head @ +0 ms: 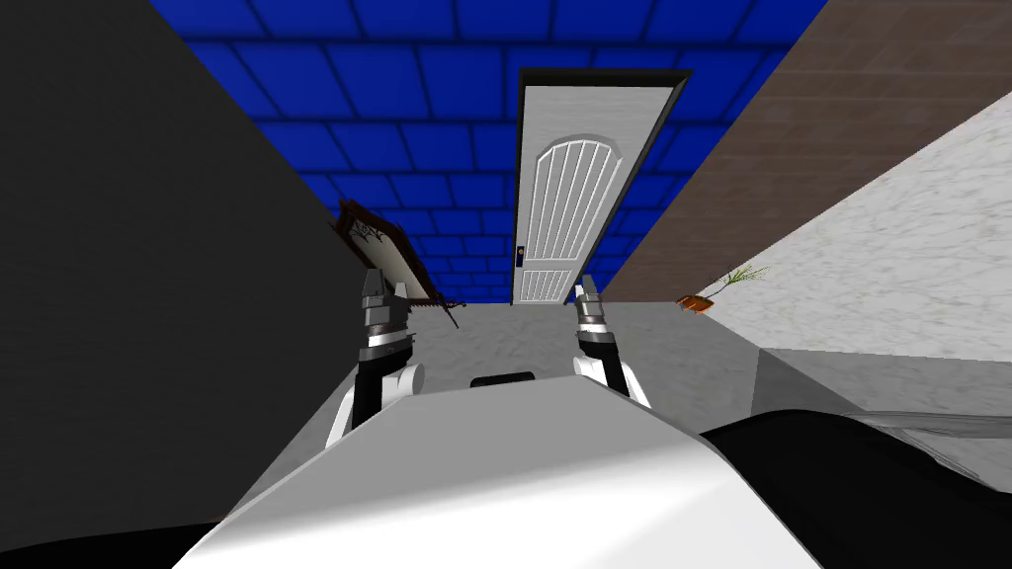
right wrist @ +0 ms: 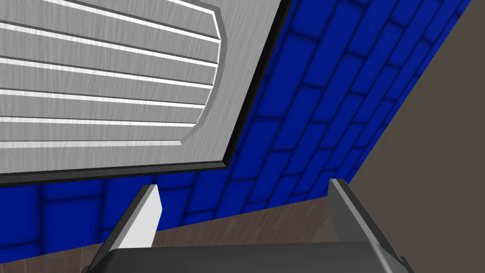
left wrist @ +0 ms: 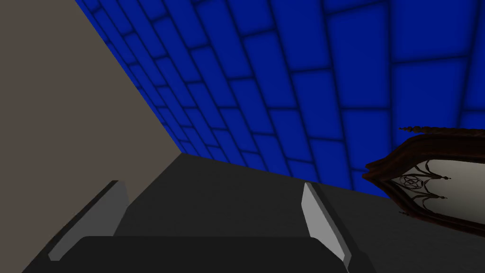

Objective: Pull the door open

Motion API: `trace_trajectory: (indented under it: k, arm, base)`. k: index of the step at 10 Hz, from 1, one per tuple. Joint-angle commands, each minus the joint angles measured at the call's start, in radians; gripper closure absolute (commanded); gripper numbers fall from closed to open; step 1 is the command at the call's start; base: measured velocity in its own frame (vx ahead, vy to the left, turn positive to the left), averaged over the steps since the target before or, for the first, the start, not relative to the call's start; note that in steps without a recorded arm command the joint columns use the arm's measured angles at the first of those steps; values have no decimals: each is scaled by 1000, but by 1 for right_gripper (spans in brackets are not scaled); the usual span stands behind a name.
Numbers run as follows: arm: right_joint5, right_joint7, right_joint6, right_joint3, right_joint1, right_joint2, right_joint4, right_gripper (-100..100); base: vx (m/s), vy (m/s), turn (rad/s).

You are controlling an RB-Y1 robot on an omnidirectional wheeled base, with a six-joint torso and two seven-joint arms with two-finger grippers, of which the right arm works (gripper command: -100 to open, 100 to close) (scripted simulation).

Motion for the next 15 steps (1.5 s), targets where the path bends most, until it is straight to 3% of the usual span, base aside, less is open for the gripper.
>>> trace_trajectory:
  k: [1,7,15]
  arm:
    - [18,30,2,-19,-15,-7,29,-100]
    - [85,144,11,-90,-73,-23,138,-100]
    - [175,297,22,-185,-150,-30,285,-100]
  base:
    - [114,10,78]
    - [164,-2,89]
    - [117,-8,85]
